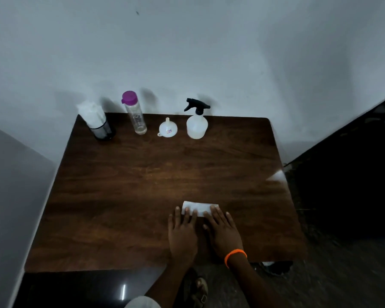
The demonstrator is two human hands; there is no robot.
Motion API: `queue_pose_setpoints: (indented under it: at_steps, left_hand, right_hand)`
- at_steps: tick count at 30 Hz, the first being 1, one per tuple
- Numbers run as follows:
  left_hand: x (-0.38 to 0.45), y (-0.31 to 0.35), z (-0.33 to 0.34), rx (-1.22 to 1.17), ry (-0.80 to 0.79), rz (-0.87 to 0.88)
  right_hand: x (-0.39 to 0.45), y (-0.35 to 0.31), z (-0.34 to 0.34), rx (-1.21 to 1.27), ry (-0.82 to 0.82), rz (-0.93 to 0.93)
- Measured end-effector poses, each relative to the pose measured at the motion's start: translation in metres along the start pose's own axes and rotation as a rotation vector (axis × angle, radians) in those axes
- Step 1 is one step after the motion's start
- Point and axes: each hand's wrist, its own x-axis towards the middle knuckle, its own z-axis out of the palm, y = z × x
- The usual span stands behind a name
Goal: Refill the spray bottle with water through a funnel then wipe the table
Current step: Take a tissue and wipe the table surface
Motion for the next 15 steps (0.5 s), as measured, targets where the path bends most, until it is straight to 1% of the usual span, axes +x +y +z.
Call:
queue_pose_setpoints:
  at_steps: [6,10,15]
  left_hand:
    - [0.065,0.005,-0.038,-0.012,0.021,0.005]
    - [0.102,0.008,-0.063,0.022,0.034,0.039]
    - [0.152,0.007,-0.083,0.008,-0.001,0.065]
  right_hand:
    - [0.065,0.013,-0.022,-0.016,0.044,0.026]
    - [0.106,0.022,-0.038,-0.002,0.094,0.018]
    - [0.149,0.032,-0.058,0.041,0.137,0.025]
